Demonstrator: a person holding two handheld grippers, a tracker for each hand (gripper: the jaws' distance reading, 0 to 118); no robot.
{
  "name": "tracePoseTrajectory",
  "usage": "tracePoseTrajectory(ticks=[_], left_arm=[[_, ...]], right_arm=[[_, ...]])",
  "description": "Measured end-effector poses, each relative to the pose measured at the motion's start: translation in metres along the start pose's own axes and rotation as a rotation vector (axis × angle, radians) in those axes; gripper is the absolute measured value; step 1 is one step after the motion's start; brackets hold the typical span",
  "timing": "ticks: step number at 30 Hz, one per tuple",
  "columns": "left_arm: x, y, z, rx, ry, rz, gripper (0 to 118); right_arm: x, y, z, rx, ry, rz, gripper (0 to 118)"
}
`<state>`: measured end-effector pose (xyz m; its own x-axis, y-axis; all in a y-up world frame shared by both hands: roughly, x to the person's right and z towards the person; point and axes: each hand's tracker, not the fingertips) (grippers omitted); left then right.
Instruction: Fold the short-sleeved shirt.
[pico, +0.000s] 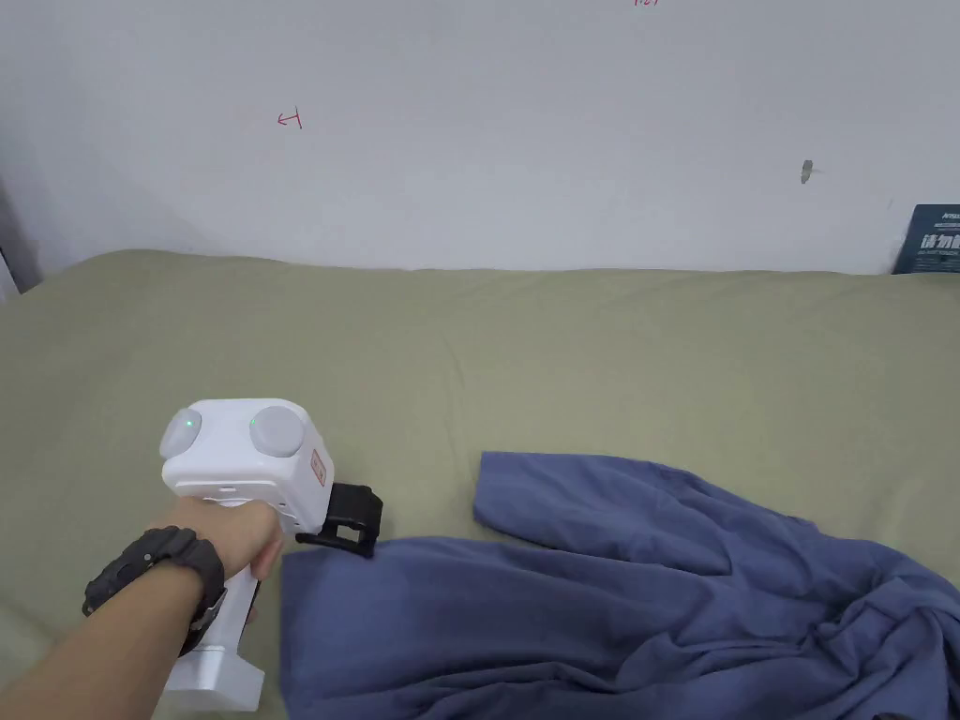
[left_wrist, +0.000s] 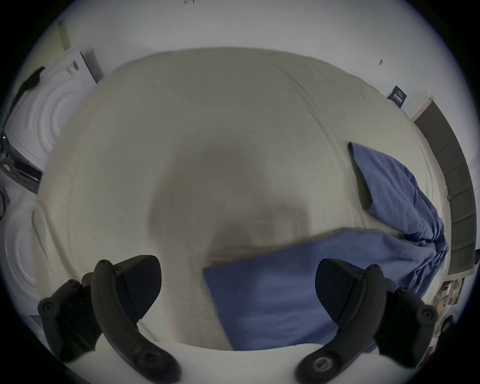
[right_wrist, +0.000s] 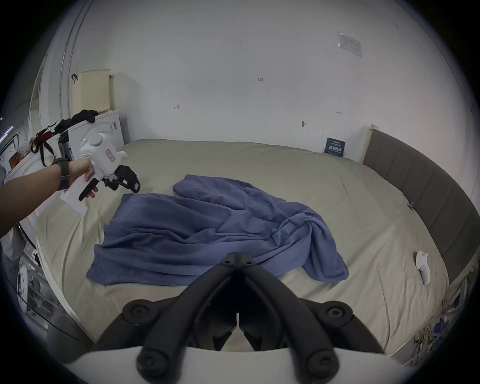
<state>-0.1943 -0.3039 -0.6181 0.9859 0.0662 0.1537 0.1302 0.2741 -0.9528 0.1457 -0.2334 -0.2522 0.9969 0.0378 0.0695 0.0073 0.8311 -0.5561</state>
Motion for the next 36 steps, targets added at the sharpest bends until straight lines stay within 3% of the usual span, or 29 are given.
tracePoseTrajectory(ticks=[2, 3, 4, 5, 6, 8, 9, 10, 11, 17, 22, 23, 24, 25, 26, 27, 28, 31, 33, 34, 35, 36], left_arm=[[0.006, -0.005, -0.005, 0.003, 0.002, -0.007, 116], [0.008, -0.008, -0.006, 0.005, -0.012, -0.012, 106], [0.007, -0.004, -0.010, 0.004, -0.016, -0.010, 82], [0.010, -0.004, -0.010, 0.004, -0.009, -0.010, 75], [0.012, -0.006, -0.008, 0.019, 0.096, -0.055, 70], [0.012, -0.001, -0.004, 0.020, 0.017, -0.088, 58], [0.013, -0.001, -0.001, 0.027, 0.017, -0.106, 58], [0.015, -0.001, 0.001, 0.047, 0.022, -0.136, 19], [0.019, -0.002, 0.003, 0.082, 0.002, -0.140, 2], [0.027, -0.011, 0.007, 0.046, 0.011, -0.156, 2], [0.014, -0.003, -0.007, 0.030, -0.010, -0.137, 2], [0.013, -0.002, -0.008, 0.029, -0.014, -0.134, 2], [0.019, -0.009, -0.002, 0.034, -0.013, -0.130, 2], [0.020, -0.010, -0.001, 0.032, -0.015, -0.130, 2], [0.021, -0.010, -0.001, 0.030, -0.015, -0.130, 2], [0.021, -0.010, -0.001, 0.031, -0.014, -0.135, 2], [0.017, -0.004, -0.005, 0.026, -0.015, -0.138, 2], [0.013, 0.000, -0.009, 0.023, -0.015, -0.136, 2], [0.018, -0.007, -0.005, 0.025, -0.015, -0.131, 2], [0.018, -0.008, -0.006, 0.025, -0.017, -0.127, 2], [0.018, -0.008, -0.006, 0.026, -0.018, -0.122, 2], [0.018, -0.008, -0.006, 0.029, -0.019, -0.123, 2]], right_arm=[[0.000, -0.001, 0.000, 0.003, 0.004, -0.002, 2], [0.000, -0.001, 0.000, 0.002, 0.000, -0.004, 2], [0.000, -0.002, -0.001, -0.002, -0.003, -0.005, 2], [0.000, -0.002, -0.001, -0.007, -0.007, -0.006, 2], [0.000, -0.004, -0.001, -0.007, -0.011, -0.008, 2], [0.001, -0.007, 0.000, -0.008, -0.019, -0.015, 1], [0.002, -0.007, -0.001, -0.012, -0.019, -0.023, 1], [0.003, -0.008, -0.002, -0.018, -0.021, -0.030, 1], [0.004, -0.009, -0.003, -0.026, -0.030, -0.034, 2], [0.029, -0.011, -0.011, -0.048, -0.048, -0.087, 2], [0.105, 0.010, -0.042, -0.157, -0.157, -0.300, 3], [0.125, 0.020, -0.055, -0.205, -0.163, -0.355, 12], [0.144, 0.026, -0.069, -0.230, -0.144, -0.418, 40], [0.160, 0.030, -0.085, -0.278, -0.124, -0.461, 95], [0.174, 0.034, -0.105, -0.374, -0.077, -0.506, 116], [0.187, 0.034, -0.121, -0.421, -0.057, -0.529, 118], [0.193, 0.034, -0.134, -0.457, -0.050, -0.535, 116], [0.190, 0.027, -0.176, -0.557, -0.109, -0.371, 116], [0.188, 0.016, -0.196, -0.593, -0.197, -0.332, 115], [0.185, 0.011, -0.202, -0.581, -0.170, -0.352, 107], [0.186, 0.008, -0.203, -0.561, -0.160, -0.380, 88], [0.185, 0.007, -0.202, -0.532, -0.140, -0.413, 54]])
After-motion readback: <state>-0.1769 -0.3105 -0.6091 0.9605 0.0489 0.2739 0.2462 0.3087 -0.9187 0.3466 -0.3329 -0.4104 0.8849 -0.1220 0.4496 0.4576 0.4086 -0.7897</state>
